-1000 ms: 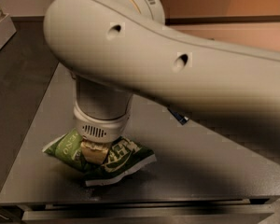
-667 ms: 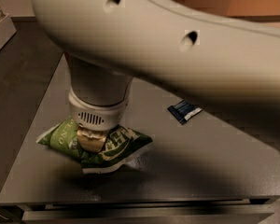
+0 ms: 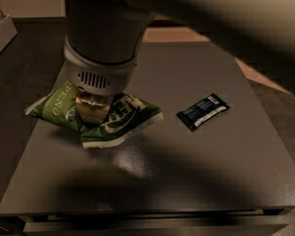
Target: Pick green jalapeno chip bag
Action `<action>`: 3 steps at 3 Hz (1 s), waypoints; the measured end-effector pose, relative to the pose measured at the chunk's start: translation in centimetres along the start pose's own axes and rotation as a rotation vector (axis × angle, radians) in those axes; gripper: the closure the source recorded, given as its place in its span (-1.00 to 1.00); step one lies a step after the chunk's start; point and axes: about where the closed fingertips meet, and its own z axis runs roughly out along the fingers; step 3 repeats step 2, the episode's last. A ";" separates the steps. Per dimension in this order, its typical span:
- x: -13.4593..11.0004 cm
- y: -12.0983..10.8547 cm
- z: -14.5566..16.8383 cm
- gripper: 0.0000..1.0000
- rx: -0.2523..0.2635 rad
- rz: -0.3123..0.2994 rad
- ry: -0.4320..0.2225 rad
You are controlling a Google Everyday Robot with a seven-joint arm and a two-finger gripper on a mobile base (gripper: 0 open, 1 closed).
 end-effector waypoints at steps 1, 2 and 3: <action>-1.3 -1.5 -4.0 1.00 0.068 -0.030 -0.045; -1.3 -1.5 -4.0 1.00 0.068 -0.030 -0.045; -1.3 -1.5 -4.0 1.00 0.068 -0.030 -0.045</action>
Offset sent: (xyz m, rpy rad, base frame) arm 0.0089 -0.0022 0.0319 0.0216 -0.0556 0.0129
